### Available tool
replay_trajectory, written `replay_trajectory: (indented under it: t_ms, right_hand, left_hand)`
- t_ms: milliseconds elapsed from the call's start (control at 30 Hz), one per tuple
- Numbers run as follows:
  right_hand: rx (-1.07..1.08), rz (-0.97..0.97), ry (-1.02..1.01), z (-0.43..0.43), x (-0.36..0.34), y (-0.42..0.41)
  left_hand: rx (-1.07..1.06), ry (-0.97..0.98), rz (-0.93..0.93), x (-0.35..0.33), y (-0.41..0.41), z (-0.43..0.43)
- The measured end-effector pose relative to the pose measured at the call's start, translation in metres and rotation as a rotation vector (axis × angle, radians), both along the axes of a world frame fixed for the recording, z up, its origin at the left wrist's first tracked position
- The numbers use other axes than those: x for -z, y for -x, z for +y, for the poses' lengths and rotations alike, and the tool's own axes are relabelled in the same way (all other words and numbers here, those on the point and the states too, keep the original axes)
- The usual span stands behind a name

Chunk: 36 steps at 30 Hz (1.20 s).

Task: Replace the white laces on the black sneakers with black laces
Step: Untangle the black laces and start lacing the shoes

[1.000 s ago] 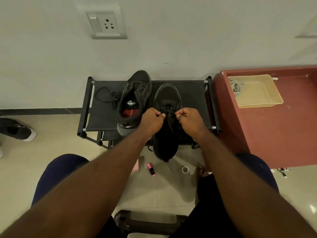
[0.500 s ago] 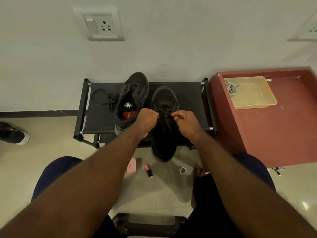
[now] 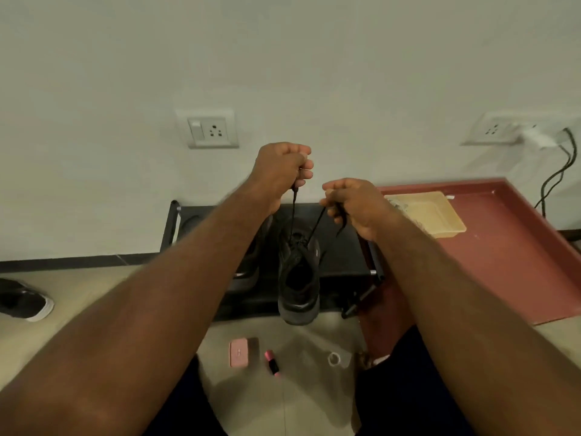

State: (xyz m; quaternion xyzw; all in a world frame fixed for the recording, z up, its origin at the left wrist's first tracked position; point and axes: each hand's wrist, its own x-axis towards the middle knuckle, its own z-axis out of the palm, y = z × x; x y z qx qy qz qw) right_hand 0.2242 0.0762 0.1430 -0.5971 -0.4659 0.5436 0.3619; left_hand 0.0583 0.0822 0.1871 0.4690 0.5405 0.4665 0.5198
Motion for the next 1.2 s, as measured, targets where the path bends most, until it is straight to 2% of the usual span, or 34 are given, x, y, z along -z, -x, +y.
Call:
replay_trajectory:
  t_ms: [67,200,267,400,600,700,867,933,1000,1067,1133,1200]
  right_hand:
    - [-0.006,-0.017,0.004,-0.01,-0.02,0.005]
    - [0.189,0.033,-0.102,-0.02,-0.054,0.011]
    - [0.22,0.062,-0.122,-0.022,-0.071,0.013]
    - [0.136,0.046,-0.125,-0.031,-0.094,0.018]
    - [0.08,0.216,-0.133,-0.044,-0.132,0.025]
    - [0.072,0.139,-0.202,-0.051,-0.15,0.021]
    - [0.068,0.459,-0.199,-0.061,-0.173,0.019]
    - [0.032,0.522,-0.219,-0.062,-0.18,0.017]
    - [-0.011,0.461,-0.276,-0.062,-0.183,0.017]
    - [-0.029,0.282,-0.366,-0.062,-0.183,0.02]
    - [0.005,0.094,-0.46,-0.06,-0.181,0.024]
    - [0.075,-0.009,-0.549,-0.058,-0.179,0.028]
  left_hand:
    - [0.012,-0.067,0.02,-0.031,0.0,-0.01]
    - [-0.013,-0.179,0.1,-0.07,0.004,-0.031]
    - [-0.035,-0.229,0.142,-0.081,0.007,-0.043]
    - [-0.074,-0.265,0.227,-0.095,0.012,-0.057]
    - [-0.124,-0.373,0.356,-0.118,0.015,-0.065]
    - [-0.118,-0.405,0.406,-0.133,0.016,-0.066]
    - [-0.084,-0.49,0.464,-0.152,0.016,-0.07]
    - [-0.048,-0.527,0.486,-0.159,0.017,-0.073]
    - [-0.002,-0.533,0.502,-0.164,0.019,-0.072]
    - [0.051,-0.518,0.508,-0.167,0.022,-0.071]
    - [0.087,-0.498,0.498,-0.167,0.023,-0.071]
    - [0.085,-0.469,0.47,-0.167,0.023,-0.071]
